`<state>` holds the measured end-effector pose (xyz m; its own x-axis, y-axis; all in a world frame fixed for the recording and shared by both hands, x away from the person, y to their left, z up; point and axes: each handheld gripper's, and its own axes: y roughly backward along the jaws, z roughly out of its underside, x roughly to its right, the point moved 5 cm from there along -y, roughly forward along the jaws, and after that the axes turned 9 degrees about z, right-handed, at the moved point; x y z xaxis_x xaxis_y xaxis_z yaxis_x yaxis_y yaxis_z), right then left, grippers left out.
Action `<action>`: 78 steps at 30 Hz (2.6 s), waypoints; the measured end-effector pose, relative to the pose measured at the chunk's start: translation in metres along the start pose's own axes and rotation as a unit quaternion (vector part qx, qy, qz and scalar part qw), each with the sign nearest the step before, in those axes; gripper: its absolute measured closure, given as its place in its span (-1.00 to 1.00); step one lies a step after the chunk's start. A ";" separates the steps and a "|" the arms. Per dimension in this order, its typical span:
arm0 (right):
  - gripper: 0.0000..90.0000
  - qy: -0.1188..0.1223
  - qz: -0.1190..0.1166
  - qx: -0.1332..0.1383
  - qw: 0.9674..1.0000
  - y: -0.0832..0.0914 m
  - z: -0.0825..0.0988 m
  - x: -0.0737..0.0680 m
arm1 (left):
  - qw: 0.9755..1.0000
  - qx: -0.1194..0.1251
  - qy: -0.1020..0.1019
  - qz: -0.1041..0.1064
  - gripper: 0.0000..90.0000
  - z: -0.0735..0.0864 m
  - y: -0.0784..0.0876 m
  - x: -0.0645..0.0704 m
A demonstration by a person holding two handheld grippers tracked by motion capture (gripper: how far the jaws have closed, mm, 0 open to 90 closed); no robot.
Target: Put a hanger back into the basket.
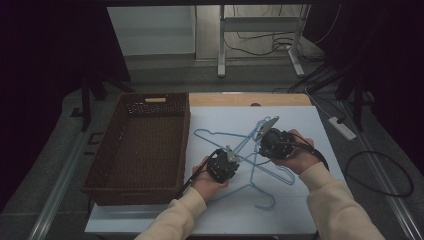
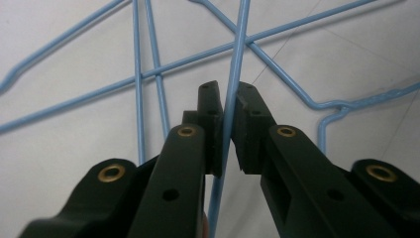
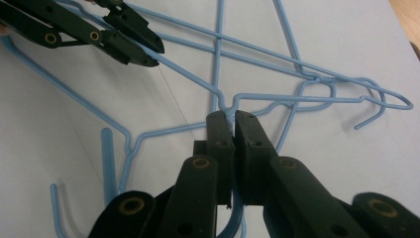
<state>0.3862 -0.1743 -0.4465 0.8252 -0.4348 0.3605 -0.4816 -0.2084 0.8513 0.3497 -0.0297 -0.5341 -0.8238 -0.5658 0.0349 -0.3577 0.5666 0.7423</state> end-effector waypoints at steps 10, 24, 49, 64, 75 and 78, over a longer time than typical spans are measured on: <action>0.21 -0.098 0.021 0.103 0.990 0.011 -0.004 0.010 | 1.000 0.011 -0.026 -0.008 0.92 -0.001 0.002 0.000; -0.16 -0.218 0.045 0.278 0.934 0.050 0.037 0.024 | 0.998 0.056 0.000 -0.023 0.93 -0.006 0.011 -0.004; -0.16 -0.254 0.019 0.225 0.940 0.001 0.124 -0.026 | 0.990 0.129 0.026 -0.040 0.93 -0.024 0.043 -0.002; -0.16 -0.260 0.019 0.224 0.939 -0.001 0.129 -0.026 | 0.977 0.204 0.063 0.003 0.93 -0.032 0.123 -0.003; -0.16 -0.266 0.019 0.224 0.937 -0.002 0.130 -0.024 | 0.964 0.247 0.092 0.014 0.93 -0.020 0.171 -0.023; -0.16 -0.267 0.020 0.223 0.937 -0.002 0.130 -0.024 | 0.963 0.253 0.096 0.009 0.93 -0.013 0.185 -0.030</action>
<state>0.3293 -0.2778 -0.5065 0.5955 -0.8021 0.0454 -0.6833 -0.4760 0.5536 0.3139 0.0848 -0.3894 -0.7530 -0.6258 0.2035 -0.5527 0.7693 0.3204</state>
